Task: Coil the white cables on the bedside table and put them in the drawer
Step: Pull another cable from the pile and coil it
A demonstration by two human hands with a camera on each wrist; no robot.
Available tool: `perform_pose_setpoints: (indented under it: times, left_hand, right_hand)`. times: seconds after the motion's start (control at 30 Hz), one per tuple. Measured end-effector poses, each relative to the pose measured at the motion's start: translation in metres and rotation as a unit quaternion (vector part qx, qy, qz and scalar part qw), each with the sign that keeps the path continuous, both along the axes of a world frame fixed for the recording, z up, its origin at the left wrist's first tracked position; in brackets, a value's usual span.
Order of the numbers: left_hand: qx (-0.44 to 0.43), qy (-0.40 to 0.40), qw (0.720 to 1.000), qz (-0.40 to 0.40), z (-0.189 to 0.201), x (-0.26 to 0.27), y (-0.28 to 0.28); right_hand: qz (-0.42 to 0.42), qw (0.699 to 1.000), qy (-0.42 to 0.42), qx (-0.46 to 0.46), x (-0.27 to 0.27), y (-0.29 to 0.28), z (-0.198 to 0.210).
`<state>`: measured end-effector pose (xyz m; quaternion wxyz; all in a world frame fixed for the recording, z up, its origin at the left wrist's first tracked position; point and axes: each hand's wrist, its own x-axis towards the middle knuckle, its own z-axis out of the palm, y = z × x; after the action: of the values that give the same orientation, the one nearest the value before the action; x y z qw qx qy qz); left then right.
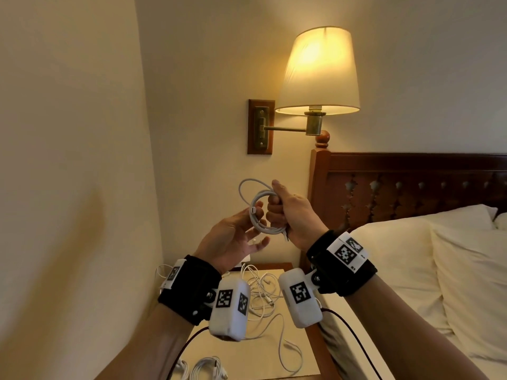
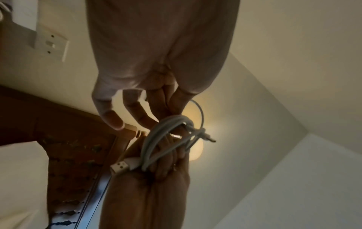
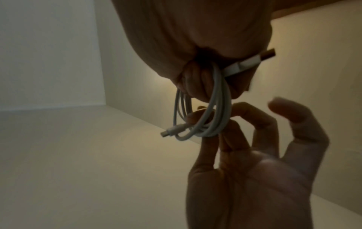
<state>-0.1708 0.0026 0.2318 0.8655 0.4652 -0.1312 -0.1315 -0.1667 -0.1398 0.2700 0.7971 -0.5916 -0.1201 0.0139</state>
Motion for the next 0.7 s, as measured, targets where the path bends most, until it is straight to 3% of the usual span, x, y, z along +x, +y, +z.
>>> perform_pose_setpoints:
  times: [0.1, 0.17, 0.23, 0.33, 0.4, 0.47, 0.53, 0.57, 0.6, 0.7]
  left_hand:
    - [0.014, -0.007, 1.0, 0.0, 0.013, -0.01, -0.002]
    - [0.092, -0.057, 0.992, 0.062, 0.018, -0.016, -0.008]
    - [0.171, -0.123, 0.968, 0.139, 0.021, -0.023, -0.015]
    - [0.225, -0.192, 0.936, 0.192, 0.023, -0.026, -0.018]
    - [0.309, -0.251, 0.888, 0.232, 0.019, -0.024, -0.015]
    - [0.44, -0.312, 0.792, 0.286, 0.013, -0.022, -0.015]
    - [0.559, -0.32, 0.685, 0.34, 0.008, -0.024, -0.017]
    - [0.593, -0.307, 0.652, 0.359, 0.006, -0.027, -0.018]
    - [0.607, -0.299, 0.638, 0.367, 0.004, -0.03, -0.019]
    - [0.608, -0.305, 0.634, 0.369, -0.006, -0.039, -0.021]
  right_hand:
    - [-0.04, 0.997, -0.043, -0.057, 0.0, 0.0, 0.002]
    - [-0.05, 0.995, -0.054, -0.071, -0.001, 0.0, 0.004]
    - [-0.047, 0.996, -0.052, -0.061, -0.002, 0.0, 0.008]
    - [-0.066, 0.994, -0.054, -0.063, -0.003, 0.001, 0.016]
    - [-0.089, 0.99, -0.067, -0.084, -0.003, 0.003, 0.018]
    - [-0.109, 0.984, -0.082, -0.117, -0.002, 0.004, 0.02]
    - [-0.125, 0.981, -0.084, -0.127, 0.0, 0.005, 0.021]
    - [-0.133, 0.98, -0.084, -0.125, 0.001, 0.004, 0.023]
    - [-0.142, 0.979, -0.083, -0.121, 0.002, 0.003, 0.027]
    - [-0.151, 0.981, -0.078, -0.099, 0.007, -0.002, 0.037]
